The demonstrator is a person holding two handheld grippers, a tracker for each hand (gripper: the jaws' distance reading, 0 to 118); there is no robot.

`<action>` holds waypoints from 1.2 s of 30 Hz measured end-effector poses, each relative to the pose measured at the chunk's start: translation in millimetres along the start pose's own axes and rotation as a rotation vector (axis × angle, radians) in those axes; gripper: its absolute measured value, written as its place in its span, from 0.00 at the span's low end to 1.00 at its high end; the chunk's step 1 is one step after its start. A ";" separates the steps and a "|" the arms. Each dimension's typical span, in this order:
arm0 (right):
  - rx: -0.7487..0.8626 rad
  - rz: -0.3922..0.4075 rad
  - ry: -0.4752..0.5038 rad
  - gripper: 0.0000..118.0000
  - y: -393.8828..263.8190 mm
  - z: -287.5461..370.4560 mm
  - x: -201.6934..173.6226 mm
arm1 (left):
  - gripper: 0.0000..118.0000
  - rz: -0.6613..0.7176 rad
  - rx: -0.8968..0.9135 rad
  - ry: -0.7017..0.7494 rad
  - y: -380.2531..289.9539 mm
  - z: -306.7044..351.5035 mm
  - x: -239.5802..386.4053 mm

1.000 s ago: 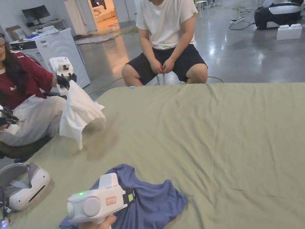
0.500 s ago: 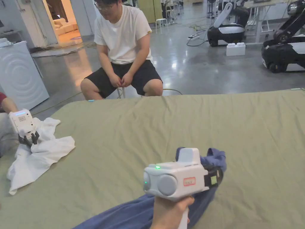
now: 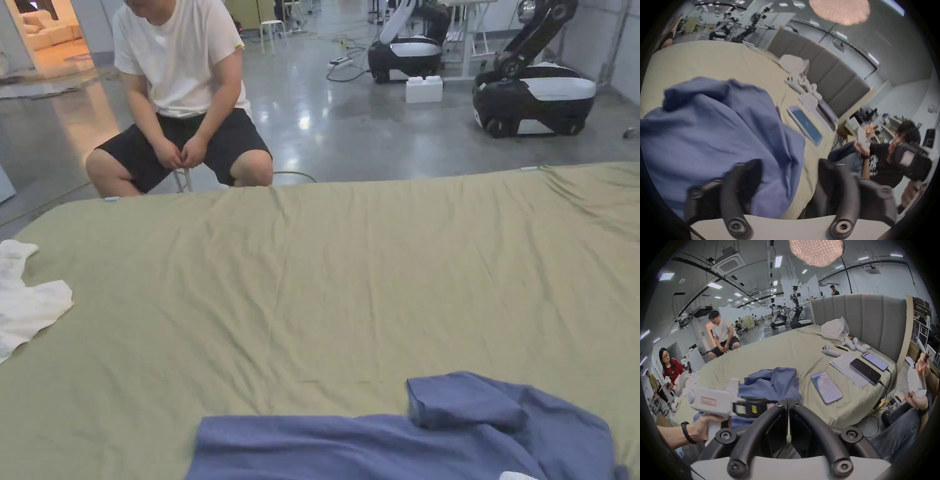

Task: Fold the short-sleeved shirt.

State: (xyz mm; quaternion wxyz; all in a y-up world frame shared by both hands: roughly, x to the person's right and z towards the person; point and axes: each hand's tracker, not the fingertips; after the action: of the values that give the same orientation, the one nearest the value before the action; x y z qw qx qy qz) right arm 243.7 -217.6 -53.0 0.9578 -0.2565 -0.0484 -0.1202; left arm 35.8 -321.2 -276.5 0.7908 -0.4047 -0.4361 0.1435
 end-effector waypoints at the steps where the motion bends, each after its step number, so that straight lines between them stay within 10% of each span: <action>1: 0.009 0.009 0.015 0.00 2.9 -1.9 -3.6 | 0.69 -0.013 0.072 0.013 8.0 26.5 -1.2; 11: 0.219 0.164 0.175 0.00 59.1 -19.3 -58.6 | 0.66 -0.318 0.674 0.628 12.3 304.3 58.0; 18: 0.278 0.173 0.239 0.00 67.8 -11.6 -84.4 | 0.19 -0.262 0.875 0.979 -57.5 384.0 91.7; 20: 0.283 0.196 0.247 0.00 66.0 -9.9 -87.9 | 0.00 -0.251 0.846 1.023 -64.7 394.1 94.2; 36: 0.205 0.227 0.232 0.00 54.9 -27.7 -93.2 | 0.06 -0.100 0.646 0.915 -44.3 376.6 35.1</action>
State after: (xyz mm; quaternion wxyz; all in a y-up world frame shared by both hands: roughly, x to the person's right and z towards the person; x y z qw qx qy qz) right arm 168.5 -166.4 -117.7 0.9855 -0.1457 0.0798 -0.0345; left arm -253.0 -134.9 -112.4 0.9890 -0.1417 -0.0010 0.0421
